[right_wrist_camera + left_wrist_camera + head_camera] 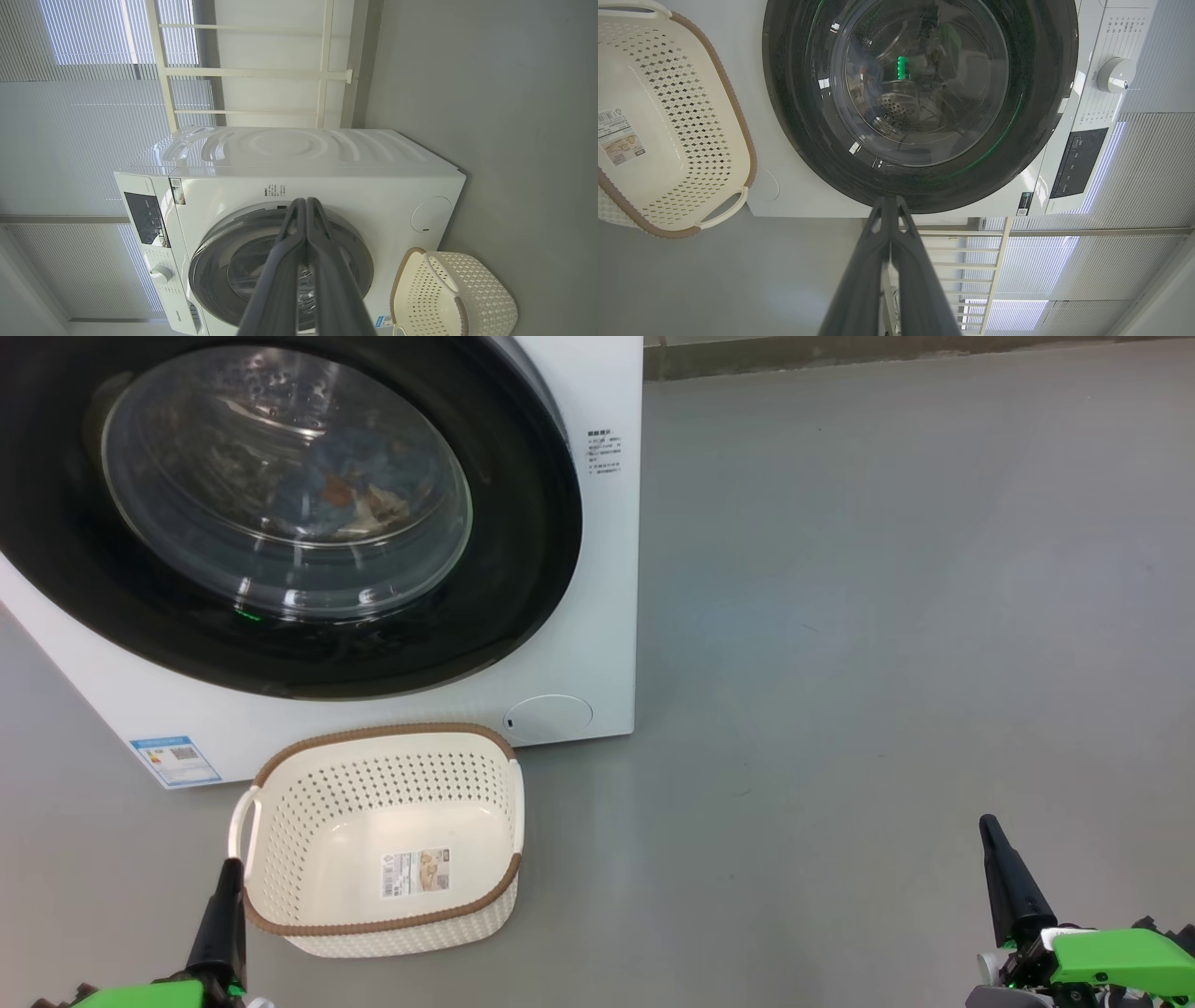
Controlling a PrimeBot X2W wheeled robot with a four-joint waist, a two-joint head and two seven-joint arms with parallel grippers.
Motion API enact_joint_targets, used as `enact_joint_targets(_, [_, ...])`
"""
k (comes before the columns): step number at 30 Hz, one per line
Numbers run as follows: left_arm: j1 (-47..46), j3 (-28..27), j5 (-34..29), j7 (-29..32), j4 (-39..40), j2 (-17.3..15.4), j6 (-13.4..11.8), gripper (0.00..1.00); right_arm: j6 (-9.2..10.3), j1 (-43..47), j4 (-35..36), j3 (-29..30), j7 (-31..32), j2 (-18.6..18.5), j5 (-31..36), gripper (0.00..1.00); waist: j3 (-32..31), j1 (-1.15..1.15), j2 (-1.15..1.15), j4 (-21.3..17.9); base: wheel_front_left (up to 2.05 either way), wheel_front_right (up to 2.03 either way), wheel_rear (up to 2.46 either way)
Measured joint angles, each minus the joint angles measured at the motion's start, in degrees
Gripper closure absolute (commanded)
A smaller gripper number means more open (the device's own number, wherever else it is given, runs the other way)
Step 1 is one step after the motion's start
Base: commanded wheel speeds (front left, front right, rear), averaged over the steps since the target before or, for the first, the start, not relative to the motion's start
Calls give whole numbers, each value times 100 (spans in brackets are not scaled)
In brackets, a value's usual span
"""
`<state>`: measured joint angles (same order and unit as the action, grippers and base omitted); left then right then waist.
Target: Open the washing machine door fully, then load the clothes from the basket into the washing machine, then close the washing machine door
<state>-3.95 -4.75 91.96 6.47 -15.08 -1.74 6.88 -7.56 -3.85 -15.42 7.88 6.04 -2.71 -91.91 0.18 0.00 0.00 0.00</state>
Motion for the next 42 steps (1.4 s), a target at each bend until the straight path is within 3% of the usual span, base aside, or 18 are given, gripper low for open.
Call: enact_joint_targets(42, [0,0,0,-1,0,0,0,100,1,0,0,2,1,1,0,100,0,0,0,0,0,0,0])
